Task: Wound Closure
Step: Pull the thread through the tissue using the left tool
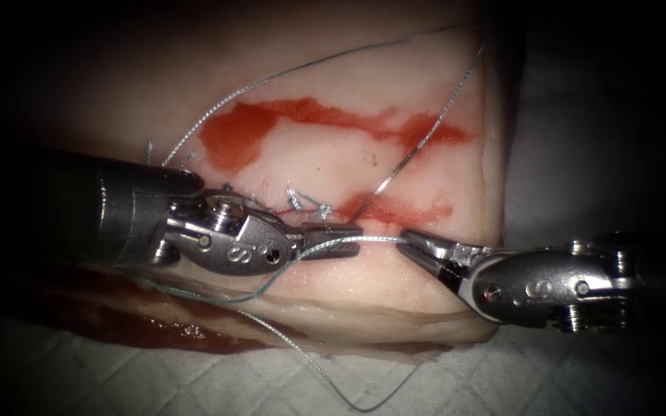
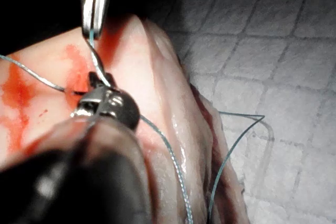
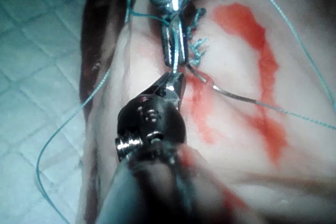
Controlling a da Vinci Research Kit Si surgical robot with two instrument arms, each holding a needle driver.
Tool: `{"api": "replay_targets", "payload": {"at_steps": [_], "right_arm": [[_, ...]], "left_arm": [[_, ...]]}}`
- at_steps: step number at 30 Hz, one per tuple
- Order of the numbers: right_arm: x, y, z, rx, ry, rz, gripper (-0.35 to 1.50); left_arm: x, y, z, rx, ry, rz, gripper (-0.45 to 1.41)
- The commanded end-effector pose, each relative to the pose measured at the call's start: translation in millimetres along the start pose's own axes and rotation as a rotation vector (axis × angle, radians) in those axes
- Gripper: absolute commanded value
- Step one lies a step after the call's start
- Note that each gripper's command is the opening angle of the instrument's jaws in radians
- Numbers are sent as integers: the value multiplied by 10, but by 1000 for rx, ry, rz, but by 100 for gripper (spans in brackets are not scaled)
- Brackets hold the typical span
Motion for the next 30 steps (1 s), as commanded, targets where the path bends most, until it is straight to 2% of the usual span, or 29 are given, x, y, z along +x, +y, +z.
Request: {"api": "replay_targets", "payload": {"at_steps": [1, 5, 10, 13, 14, 17, 19, 24, 30], "right_arm": [[-7, 10, 2, -18, -10, 47, -20], [-4, 26, 1, -65, 40, 83, -18], [13, 45, 5, -105, 23, 135, -13], [14, 45, 7, -120, 19, 141, -13], [11, 43, 7, -115, 13, 147, -13], [-6, 14, 9, 40, 6, 174, -13], [-15, -5, 8, 119, -44, 153, -17], [-30, -21, 1, 150, -120, 138, -17], [-45, -25, 0, 152, -209, 125, -18]], "left_arm": [[3, 0, 7, -1, 0, 2, -45], [3, 1, 7, -1, 0, -16, -45], [3, 1, 7, -14, 13, -17, -45], [3, 0, 7, -15, 13, -17, -45], [3, 0, 7, -15, 14, -16, -45], [3, -3, 9, -15, 14, -15, -45], [3, -5, 10, -12, 16, -13, -45], [4, -6, 11, -5, 26, -12, -45], [4, -6, 10, -3, 28, -11, -45]]}}
